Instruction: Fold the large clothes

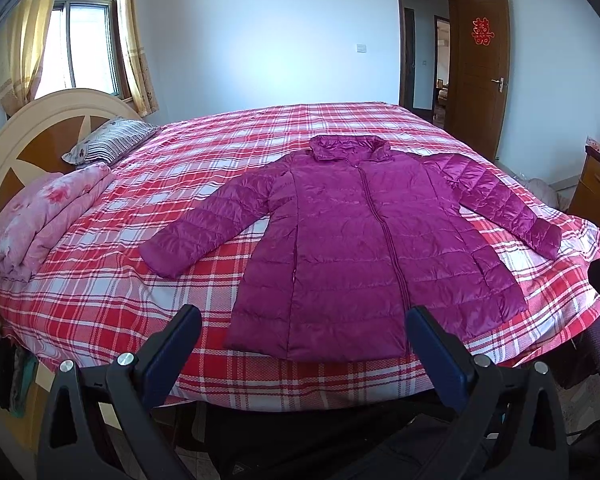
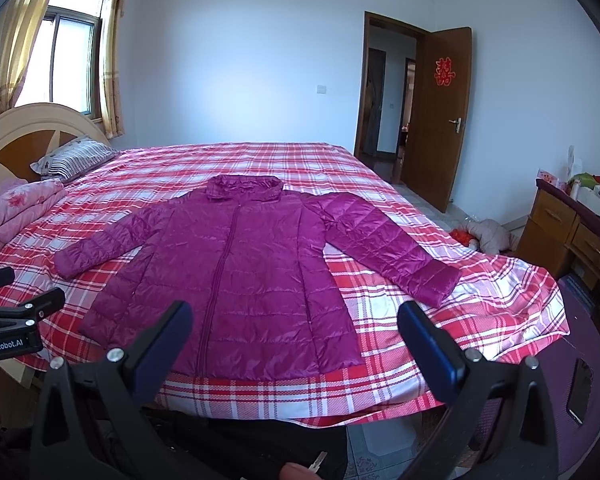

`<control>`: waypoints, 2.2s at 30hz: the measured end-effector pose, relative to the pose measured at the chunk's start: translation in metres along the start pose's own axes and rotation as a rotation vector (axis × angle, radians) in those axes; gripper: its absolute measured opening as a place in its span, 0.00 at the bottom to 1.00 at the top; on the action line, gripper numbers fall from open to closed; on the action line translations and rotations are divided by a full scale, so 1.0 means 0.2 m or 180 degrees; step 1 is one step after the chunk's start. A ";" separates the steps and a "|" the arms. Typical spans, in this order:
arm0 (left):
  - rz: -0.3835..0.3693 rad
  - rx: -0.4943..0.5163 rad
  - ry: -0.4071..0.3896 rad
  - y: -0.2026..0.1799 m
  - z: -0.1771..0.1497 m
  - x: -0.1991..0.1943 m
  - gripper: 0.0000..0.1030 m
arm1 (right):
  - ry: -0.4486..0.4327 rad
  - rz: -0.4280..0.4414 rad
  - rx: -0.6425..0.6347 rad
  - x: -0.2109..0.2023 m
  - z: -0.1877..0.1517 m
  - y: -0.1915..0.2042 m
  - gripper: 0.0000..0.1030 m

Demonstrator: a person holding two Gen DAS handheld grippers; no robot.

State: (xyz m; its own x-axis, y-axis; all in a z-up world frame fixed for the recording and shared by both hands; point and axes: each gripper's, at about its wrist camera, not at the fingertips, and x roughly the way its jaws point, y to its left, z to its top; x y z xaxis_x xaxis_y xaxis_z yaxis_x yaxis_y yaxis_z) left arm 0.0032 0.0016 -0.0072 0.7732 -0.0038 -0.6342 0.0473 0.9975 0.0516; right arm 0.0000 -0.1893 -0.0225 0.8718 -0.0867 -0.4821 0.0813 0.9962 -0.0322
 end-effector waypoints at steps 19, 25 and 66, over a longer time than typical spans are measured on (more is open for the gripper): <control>-0.0024 -0.0032 0.0053 0.01 0.00 0.02 0.99 | 0.0027 0.0041 0.0004 0.01 -0.01 0.01 1.00; -0.0042 -0.0010 0.0054 0.00 0.00 0.02 0.99 | 0.0036 0.0057 0.0013 0.01 -0.01 0.01 1.00; 0.0224 0.0399 0.0269 -0.12 0.29 1.04 0.99 | 0.0529 -0.0495 0.0653 0.92 -0.04 -0.70 1.00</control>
State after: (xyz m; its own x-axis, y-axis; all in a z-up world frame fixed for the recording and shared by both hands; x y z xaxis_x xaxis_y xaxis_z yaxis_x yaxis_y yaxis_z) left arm 0.1984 -0.0266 -0.0957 0.7217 0.0770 -0.6879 0.0774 0.9786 0.1907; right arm 0.1449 -0.3444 -0.1132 0.7516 -0.2183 -0.6225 0.3183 0.9465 0.0524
